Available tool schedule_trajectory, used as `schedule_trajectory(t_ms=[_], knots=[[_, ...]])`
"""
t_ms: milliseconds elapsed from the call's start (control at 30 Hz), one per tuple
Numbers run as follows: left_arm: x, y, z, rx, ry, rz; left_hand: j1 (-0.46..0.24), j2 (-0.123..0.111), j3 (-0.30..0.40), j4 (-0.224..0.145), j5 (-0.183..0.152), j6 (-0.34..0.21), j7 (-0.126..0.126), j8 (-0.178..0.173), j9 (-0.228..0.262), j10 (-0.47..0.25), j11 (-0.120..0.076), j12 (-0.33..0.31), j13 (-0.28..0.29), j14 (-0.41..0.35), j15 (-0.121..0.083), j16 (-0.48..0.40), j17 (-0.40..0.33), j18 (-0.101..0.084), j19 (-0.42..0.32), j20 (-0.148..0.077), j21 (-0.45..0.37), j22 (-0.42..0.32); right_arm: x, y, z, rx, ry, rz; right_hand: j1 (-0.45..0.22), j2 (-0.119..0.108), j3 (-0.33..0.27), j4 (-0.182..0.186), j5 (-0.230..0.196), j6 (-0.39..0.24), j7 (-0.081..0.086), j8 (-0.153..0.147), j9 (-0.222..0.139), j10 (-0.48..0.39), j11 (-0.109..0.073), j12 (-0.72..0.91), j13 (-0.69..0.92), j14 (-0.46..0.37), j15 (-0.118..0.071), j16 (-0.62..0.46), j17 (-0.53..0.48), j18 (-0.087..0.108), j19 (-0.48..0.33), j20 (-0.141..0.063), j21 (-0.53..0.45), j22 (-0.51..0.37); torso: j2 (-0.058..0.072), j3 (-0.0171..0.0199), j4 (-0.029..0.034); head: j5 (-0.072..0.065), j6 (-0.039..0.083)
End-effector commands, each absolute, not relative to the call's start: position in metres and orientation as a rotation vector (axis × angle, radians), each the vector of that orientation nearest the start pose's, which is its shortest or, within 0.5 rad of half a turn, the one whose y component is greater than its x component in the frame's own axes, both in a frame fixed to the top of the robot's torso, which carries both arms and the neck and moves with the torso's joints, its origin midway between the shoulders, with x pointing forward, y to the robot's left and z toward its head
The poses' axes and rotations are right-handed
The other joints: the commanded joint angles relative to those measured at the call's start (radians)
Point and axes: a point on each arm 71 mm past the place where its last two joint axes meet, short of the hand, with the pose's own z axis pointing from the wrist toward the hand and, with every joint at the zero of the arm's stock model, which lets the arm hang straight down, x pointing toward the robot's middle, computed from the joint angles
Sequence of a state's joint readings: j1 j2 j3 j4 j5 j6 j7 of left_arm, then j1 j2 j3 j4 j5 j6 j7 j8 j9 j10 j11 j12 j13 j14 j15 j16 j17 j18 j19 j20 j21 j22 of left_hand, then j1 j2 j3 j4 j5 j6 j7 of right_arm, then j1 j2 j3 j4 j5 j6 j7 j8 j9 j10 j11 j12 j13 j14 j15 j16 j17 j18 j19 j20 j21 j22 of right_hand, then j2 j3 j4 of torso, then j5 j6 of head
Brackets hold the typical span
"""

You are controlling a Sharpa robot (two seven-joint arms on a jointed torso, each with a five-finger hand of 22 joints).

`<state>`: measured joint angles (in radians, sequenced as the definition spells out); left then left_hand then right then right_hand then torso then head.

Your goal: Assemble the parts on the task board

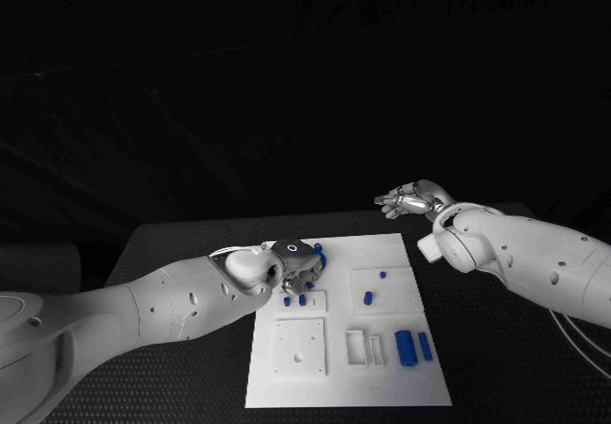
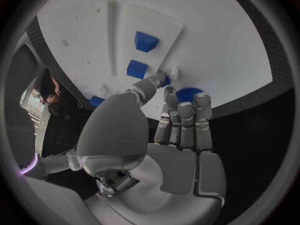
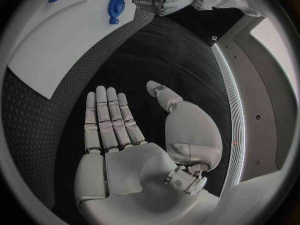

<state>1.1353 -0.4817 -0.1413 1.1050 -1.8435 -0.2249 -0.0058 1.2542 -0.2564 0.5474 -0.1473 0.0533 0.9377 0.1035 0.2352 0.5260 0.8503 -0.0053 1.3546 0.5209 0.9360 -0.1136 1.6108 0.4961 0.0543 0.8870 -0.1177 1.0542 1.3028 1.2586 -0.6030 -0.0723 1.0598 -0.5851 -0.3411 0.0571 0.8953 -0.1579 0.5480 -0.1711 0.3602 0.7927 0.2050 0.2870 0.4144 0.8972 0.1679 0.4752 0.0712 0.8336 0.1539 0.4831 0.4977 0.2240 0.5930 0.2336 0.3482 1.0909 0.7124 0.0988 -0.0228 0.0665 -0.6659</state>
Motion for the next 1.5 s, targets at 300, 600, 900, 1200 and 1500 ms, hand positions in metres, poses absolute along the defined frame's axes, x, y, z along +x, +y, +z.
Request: schedule_trajectory(t_ms=[300, 600, 900, 1200, 1500], knots=[[0.51, 0.123, -0.286, 0.7, 1.763, -0.441, -0.005, 0.004, 0.003, 0.007, -0.005, 0.04, 0.001, 0.029, 0.012, 0.005, 0.002, 0.003, -0.006, 0.009, 0.004, -0.005, 0.001, 0.015, 0.011, -0.086, -0.005, -0.001, 0.572, -0.225, -0.193, 0.686, 1.646, 0.917, 0.001, 0.009, -0.003, -0.005, 0.005, 0.001, 0.005, 0.004, -0.001, -0.002, -0.004, 0.003, -0.001, -0.004, -0.001, 0.005, -0.001, 0.014, 0.001, 0.006, -0.004, 0.001, 0.0, 0.001, -0.0004, 0.002, -0.001], [0.51, 0.122, -0.288, 0.72, 1.789, -0.426, -0.008, 0.035, 0.005, 0.018, -0.005, 0.079, -0.013, 0.056, 0.021, 0.013, -0.011, 0.008, -0.012, 0.015, -0.006, -0.003, 0.005, 0.016, 0.013, -0.088, -0.003, 0.002, 0.572, -0.225, -0.193, 0.686, 1.647, 0.918, 0.001, 0.009, -0.003, -0.005, 0.005, 0.001, 0.005, 0.004, -0.001, -0.002, -0.004, 0.004, -0.001, -0.004, -0.001, 0.005, -0.002, 0.014, 0.001, 0.006, -0.005, 0.002, 0.0, 0.0015, -0.0013, 0.003, -0.003], [0.511, 0.12, -0.288, 0.723, 1.789, -0.423, -0.014, 0.068, 0.004, 0.027, -0.004, 0.097, -0.021, 0.067, 0.022, 0.041, -0.02, 0.013, -0.015, 0.034, -0.016, -0.003, 0.007, 0.018, 0.021, -0.093, 0.003, 0.005, 0.572, -0.225, -0.193, 0.686, 1.647, 0.918, 0.0, 0.01, -0.004, -0.004, 0.005, 0.001, 0.005, 0.004, -0.001, -0.002, -0.004, 0.004, -0.001, -0.004, -0.001, 0.005, -0.002, 0.014, 0.001, 0.006, -0.005, 0.002, 0.0, 0.001, -0.0005, 0.004, -0.004], [0.51, 0.12, -0.284, 0.693, 1.738, -0.461, -0.025, 0.079, 0.002, 0.036, -0.004, 0.087, -0.018, 0.059, 0.016, 0.052, -0.018, 0.013, -0.016, 0.048, -0.015, -0.005, 0.008, 0.02, 0.03, -0.097, 0.006, 0.006, 0.572, -0.224, -0.193, 0.686, 1.646, 0.918, -0.001, 0.01, -0.004, -0.004, 0.005, 0.002, 0.005, 0.004, -0.002, -0.002, -0.004, 0.004, -0.001, -0.004, -0.001, 0.005, -0.002, 0.014, 0.001, 0.007, -0.005, 0.002, 0.0, 0.0008, -0.0014, 0.005, -0.002], [0.511, 0.134, -0.276, 0.562, 1.692, -0.541, -0.025, 0.088, 0.004, 0.042, -0.003, 0.093, -0.019, 0.058, 0.011, 0.07, -0.021, 0.018, -0.015, 0.067, -0.018, -0.001, 0.013, 0.024, 0.047, -0.103, 0.015, 0.009, 0.572, -0.225, -0.193, 0.686, 1.646, 0.917, -0.001, 0.01, -0.004, -0.004, 0.004, 0.002, 0.005, 0.005, -0.002, -0.002, -0.004, 0.004, -0.001, -0.004, -0.001, 0.005, -0.002, 0.015, 0.002, 0.007, -0.005, 0.002, 0.0, 0.0007, -0.0006, 0.005, 0.002]])
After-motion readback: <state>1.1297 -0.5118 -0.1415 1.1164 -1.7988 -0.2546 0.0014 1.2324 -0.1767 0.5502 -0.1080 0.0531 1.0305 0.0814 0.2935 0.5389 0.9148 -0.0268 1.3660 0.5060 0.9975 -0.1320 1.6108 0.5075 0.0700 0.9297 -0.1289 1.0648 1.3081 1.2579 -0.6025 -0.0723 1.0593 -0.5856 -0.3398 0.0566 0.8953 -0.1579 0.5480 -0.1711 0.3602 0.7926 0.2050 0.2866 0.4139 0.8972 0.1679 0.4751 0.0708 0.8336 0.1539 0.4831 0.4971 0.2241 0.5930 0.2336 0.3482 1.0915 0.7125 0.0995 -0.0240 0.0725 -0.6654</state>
